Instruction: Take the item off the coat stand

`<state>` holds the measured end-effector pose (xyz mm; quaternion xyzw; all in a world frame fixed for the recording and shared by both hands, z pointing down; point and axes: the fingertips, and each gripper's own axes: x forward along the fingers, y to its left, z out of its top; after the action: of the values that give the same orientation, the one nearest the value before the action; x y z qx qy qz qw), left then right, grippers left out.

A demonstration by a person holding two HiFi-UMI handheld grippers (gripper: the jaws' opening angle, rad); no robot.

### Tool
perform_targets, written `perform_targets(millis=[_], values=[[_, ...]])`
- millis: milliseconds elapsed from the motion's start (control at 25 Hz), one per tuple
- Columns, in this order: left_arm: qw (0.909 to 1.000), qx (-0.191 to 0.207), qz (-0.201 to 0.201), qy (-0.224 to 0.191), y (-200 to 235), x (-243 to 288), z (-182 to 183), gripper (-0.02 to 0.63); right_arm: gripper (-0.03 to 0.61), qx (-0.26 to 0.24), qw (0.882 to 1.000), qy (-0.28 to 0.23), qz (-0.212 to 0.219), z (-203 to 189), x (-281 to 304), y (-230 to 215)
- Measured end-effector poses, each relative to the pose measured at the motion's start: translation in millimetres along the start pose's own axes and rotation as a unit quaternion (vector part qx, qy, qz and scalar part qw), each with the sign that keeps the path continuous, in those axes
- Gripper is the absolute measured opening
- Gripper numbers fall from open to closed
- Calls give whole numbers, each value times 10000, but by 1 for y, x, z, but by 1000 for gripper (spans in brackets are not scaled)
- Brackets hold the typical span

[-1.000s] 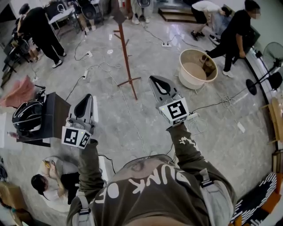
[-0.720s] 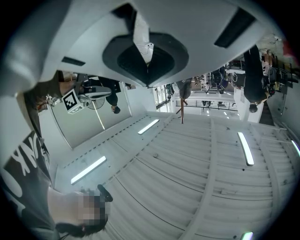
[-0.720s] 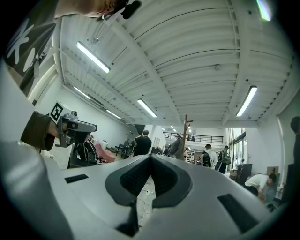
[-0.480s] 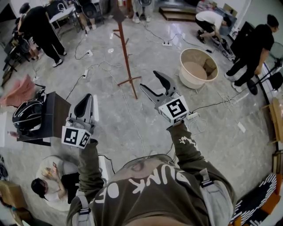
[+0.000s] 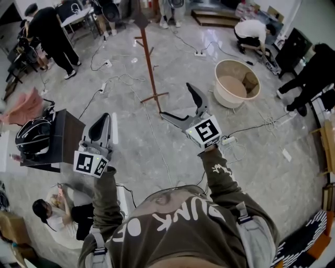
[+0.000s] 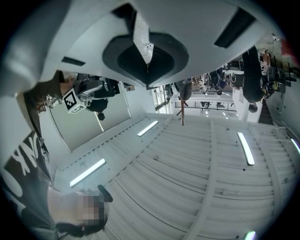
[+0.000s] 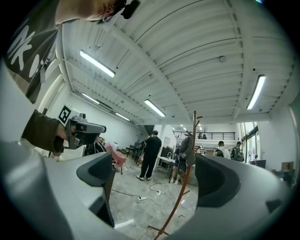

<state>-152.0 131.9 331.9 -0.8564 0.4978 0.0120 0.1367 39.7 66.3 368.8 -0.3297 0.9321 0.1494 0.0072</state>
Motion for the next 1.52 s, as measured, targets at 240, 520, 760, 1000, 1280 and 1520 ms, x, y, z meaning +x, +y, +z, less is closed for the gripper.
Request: perform_targets(millis=[240, 520, 760, 1000, 1280, 1520], values=[[9999, 31, 54, 79, -15, 14, -1, 5, 538, 27, 10000, -23, 42, -8, -10, -17], [9997, -18, 144, 204, -44, 27, -8, 5, 539, 54, 9998, 75, 170, -19, -28, -38], [9995, -34, 138, 298, -48, 42, -13, 5, 538, 106, 9998, 82, 134, -28, -28, -56], [9995, -53, 50, 310, -32, 60, -24, 5, 540, 120, 9998, 125, 61, -39, -9, -69], [9997, -213, -38, 122, 23, 95, -50, 5, 541, -47, 9995, 291, -65, -54, 47, -91], [9994, -315, -142, 29, 93, 122, -68, 5, 543, -210, 9989, 362, -192, -52, 118, -109]])
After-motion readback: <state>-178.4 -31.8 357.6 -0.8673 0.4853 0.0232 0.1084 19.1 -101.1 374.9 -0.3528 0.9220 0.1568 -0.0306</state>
